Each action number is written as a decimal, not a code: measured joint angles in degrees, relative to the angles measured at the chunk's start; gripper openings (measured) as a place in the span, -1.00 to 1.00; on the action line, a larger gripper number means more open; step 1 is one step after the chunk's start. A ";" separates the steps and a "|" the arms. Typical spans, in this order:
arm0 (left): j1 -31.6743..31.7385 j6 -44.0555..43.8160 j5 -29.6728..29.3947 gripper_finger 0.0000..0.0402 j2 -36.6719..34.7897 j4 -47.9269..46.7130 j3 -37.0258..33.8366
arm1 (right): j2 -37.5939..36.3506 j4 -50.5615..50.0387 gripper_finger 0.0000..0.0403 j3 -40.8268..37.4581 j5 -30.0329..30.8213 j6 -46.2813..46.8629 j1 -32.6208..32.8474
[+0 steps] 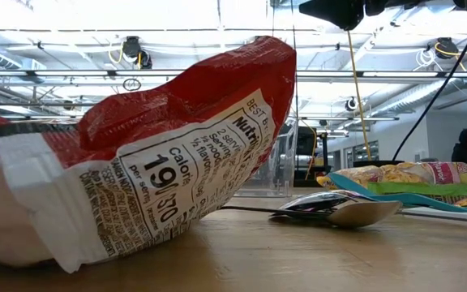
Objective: Pick & Place Food Item
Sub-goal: Put the gold seasoning bottle into the top left transparent bin
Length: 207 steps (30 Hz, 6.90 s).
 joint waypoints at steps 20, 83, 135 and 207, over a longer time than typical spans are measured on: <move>0.10 1.27 -1.40 0.52 0.10 2.28 -4.62 | 0.00 1.25 0.71 -0.02 -0.04 -0.60 1.47; 1.88 3.69 -0.29 0.61 4.15 4.12 -4.69 | 0.00 1.25 0.71 -0.04 -0.04 -1.18 1.47; 6.40 33.31 -11.89 0.05 4.26 35.41 -25.22 | -0.02 1.67 0.71 -0.04 -0.04 -2.89 2.35; 16.13 10.63 -0.45 0.38 3.75 34.49 -19.71 | 0.00 2.10 0.71 -0.04 -0.04 -1.99 2.54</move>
